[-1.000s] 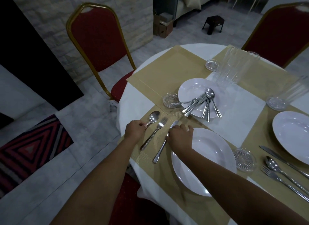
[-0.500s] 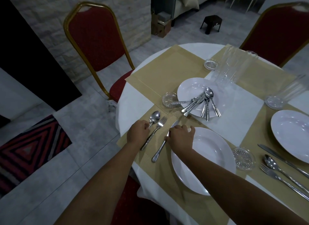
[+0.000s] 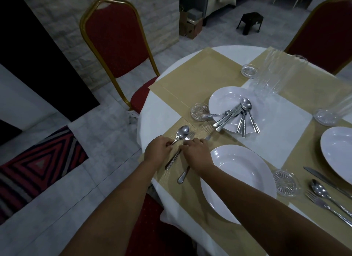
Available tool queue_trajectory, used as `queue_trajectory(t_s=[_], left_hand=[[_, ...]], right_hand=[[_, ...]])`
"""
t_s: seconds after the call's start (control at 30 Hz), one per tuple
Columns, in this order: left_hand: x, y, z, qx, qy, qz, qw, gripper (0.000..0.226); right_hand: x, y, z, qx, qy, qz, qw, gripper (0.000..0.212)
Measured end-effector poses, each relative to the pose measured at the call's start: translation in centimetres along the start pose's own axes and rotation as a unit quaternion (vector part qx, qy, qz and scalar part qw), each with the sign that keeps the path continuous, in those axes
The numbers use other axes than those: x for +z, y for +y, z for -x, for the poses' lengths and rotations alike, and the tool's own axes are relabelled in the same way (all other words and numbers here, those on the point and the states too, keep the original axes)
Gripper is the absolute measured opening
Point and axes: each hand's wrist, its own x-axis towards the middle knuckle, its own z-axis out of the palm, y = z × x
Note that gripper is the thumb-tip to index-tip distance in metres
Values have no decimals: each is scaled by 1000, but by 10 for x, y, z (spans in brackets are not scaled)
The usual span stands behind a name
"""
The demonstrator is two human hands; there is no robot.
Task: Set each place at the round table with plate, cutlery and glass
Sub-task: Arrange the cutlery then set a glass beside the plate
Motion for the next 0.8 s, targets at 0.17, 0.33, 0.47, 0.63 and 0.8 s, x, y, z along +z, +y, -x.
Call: queue_trajectory(t_s=[0.17, 0.33, 0.47, 0.63, 0.8], left_hand=[[4, -1, -6, 7, -4, 5, 1000, 28], [6, 3, -11, 17, -9, 2, 1000, 28], [8, 2, -11, 21, -17, 7, 1000, 29], [10, 1, -8, 22, -13, 20, 999, 29], [11, -1, -3, 20, -2, 27, 999, 28]], right_hand=[[3, 6, -2, 33, 11, 4, 999, 12], [10, 5, -1, 72, 39, -8, 997, 6], [11, 4, 0, 84, 54, -12, 995, 4], [12, 2, 2, 99, 57, -18, 993, 6], [13, -1, 5, 101, 66, -6, 993, 5]])
